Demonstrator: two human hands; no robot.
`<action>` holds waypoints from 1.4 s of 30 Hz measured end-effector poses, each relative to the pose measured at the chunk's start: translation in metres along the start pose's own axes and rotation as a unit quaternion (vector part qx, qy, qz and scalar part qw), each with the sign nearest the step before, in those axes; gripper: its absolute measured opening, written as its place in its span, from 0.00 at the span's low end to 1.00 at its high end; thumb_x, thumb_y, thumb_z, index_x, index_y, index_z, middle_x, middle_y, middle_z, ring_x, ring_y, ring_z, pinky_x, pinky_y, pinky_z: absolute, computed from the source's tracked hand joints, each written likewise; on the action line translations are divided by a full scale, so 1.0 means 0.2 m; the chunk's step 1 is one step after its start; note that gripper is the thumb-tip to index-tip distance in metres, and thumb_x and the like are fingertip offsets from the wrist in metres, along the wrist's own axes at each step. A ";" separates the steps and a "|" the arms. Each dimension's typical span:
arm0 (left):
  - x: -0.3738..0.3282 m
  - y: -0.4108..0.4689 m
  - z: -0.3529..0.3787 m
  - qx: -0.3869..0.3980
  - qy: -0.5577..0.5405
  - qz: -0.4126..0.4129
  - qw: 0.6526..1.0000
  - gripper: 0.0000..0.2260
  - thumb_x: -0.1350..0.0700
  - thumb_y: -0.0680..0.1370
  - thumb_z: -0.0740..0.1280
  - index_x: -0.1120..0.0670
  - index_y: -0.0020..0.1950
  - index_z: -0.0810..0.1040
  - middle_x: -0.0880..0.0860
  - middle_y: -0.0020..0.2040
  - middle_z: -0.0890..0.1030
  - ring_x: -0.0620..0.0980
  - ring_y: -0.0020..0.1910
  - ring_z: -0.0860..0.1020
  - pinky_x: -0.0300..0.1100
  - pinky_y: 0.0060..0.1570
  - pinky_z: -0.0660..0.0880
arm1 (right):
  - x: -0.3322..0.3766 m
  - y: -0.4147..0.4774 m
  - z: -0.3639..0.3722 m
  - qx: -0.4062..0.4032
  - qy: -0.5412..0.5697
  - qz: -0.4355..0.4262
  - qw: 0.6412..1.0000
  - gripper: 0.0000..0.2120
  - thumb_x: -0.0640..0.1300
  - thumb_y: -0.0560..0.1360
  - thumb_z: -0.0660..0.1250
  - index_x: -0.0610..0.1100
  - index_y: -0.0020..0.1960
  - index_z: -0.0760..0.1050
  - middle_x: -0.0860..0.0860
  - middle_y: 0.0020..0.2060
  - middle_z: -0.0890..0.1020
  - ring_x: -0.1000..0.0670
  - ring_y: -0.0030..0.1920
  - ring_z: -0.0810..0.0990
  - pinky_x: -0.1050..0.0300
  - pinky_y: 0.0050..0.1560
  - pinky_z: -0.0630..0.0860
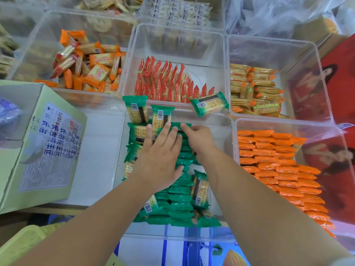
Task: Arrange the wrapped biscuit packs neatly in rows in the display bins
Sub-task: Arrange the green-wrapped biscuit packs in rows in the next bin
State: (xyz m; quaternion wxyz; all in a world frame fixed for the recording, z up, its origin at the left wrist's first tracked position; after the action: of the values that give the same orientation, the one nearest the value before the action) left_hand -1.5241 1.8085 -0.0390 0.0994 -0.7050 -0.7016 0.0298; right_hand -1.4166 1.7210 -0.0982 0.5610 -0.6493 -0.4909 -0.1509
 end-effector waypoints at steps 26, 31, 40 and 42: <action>-0.16 -0.44 0.01 0.040 -0.107 -0.063 0.991 0.29 0.35 0.73 0.64 0.51 0.68 0.77 0.57 0.75 0.70 0.64 0.76 0.63 0.69 0.72 0.58 | 0.41 -0.12 -0.26 -0.059 -0.569 -0.286 0.768 0.43 0.59 0.76 0.69 0.59 0.81 0.45 0.44 0.81 0.52 0.38 0.80 0.49 0.37 0.78 0.55; -0.19 -0.64 0.05 0.067 -0.112 -0.066 0.989 0.26 0.36 0.76 0.59 0.50 0.65 0.81 0.57 0.72 0.74 0.63 0.73 0.68 0.68 0.67 0.67 | 0.47 -0.12 -0.24 -0.075 -0.542 -0.329 0.769 0.24 0.43 0.78 0.66 0.57 0.71 0.64 0.45 0.70 0.70 0.39 0.72 0.64 0.38 0.65 0.71; -0.24 -0.71 0.04 0.050 -0.143 -0.067 0.986 0.27 0.37 0.79 0.54 0.52 0.68 0.78 0.58 0.73 0.73 0.62 0.76 0.65 0.67 0.71 0.63 | 0.32 -0.62 -0.45 -0.008 -0.353 -0.470 0.809 0.15 0.45 0.81 0.67 0.45 0.67 0.76 0.44 0.54 0.83 0.42 0.51 0.81 0.49 0.46 0.79; -0.30 -0.71 -0.01 0.006 -0.158 -0.042 0.987 0.26 0.38 0.78 0.58 0.54 0.65 0.81 0.58 0.68 0.77 0.62 0.70 0.72 0.65 0.67 0.69 | 0.18 -0.73 -0.50 0.019 -0.328 -0.462 0.824 0.16 0.43 0.79 0.70 0.43 0.66 0.77 0.45 0.56 0.83 0.43 0.54 0.81 0.51 0.53 0.79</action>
State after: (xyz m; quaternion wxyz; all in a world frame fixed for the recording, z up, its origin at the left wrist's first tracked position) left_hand -1.6640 1.7474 -0.0169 -0.0073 -0.6609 -0.7371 0.1407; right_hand -1.4818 1.6349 0.0461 0.2435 -0.3475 -0.8911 -0.1609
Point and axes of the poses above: each hand's wrist, its own y-axis towards the middle knuckle, its own z-axis out of the palm, x = y × z, the point moved 7 cm from there along y, towards the middle knuckle
